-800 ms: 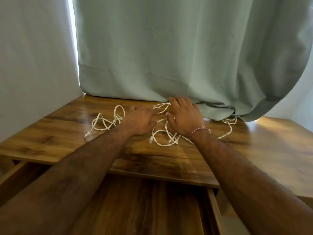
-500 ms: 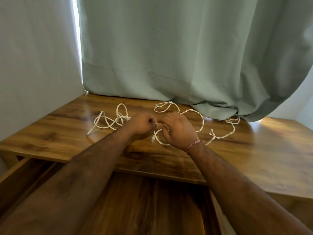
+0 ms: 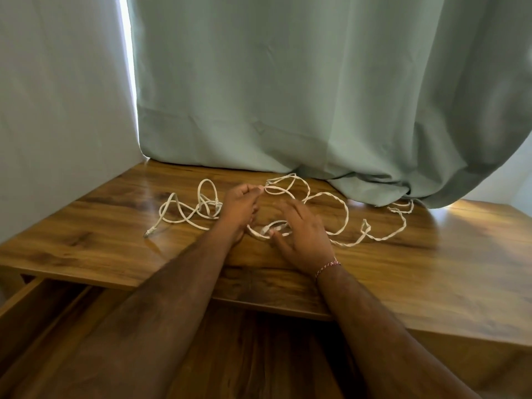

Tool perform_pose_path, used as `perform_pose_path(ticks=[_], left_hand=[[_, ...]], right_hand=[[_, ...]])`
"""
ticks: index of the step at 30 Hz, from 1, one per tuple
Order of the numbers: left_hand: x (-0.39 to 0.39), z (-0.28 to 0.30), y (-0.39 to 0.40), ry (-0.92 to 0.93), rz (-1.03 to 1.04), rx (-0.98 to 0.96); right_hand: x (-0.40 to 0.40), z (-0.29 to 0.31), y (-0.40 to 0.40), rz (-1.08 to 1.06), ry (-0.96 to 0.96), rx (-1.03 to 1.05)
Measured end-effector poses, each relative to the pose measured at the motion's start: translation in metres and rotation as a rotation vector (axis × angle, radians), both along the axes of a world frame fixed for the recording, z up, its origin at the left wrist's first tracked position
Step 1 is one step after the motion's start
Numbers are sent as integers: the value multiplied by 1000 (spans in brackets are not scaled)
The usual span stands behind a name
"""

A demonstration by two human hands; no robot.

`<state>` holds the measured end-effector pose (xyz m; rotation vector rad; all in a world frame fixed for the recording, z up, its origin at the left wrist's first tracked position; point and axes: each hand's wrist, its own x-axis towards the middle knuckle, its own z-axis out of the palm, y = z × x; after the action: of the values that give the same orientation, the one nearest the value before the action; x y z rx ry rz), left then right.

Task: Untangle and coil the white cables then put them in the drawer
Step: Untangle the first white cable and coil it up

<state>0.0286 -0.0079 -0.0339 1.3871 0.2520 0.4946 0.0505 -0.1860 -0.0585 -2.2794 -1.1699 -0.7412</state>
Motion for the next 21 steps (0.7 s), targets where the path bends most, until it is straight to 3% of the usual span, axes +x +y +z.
perform_pose_path(ticks=[5, 9, 13, 16, 21], left_hand=[[3, -15, 15, -65, -45, -201], [1, -17, 15, -86, -85, -203], [2, -14, 11, -87, 191, -155], [-1, -12, 11, -154, 287, -191], [-16, -8, 11, -244, 229, -300]], right_hand=[[2, 3, -4, -98, 69, 299], [12, 0, -9, -217, 291, 70], [14, 1, -8, -151, 425, -15], [16, -1, -7, -233, 384, -107], [27, -6, -11, -386, 480, 148]])
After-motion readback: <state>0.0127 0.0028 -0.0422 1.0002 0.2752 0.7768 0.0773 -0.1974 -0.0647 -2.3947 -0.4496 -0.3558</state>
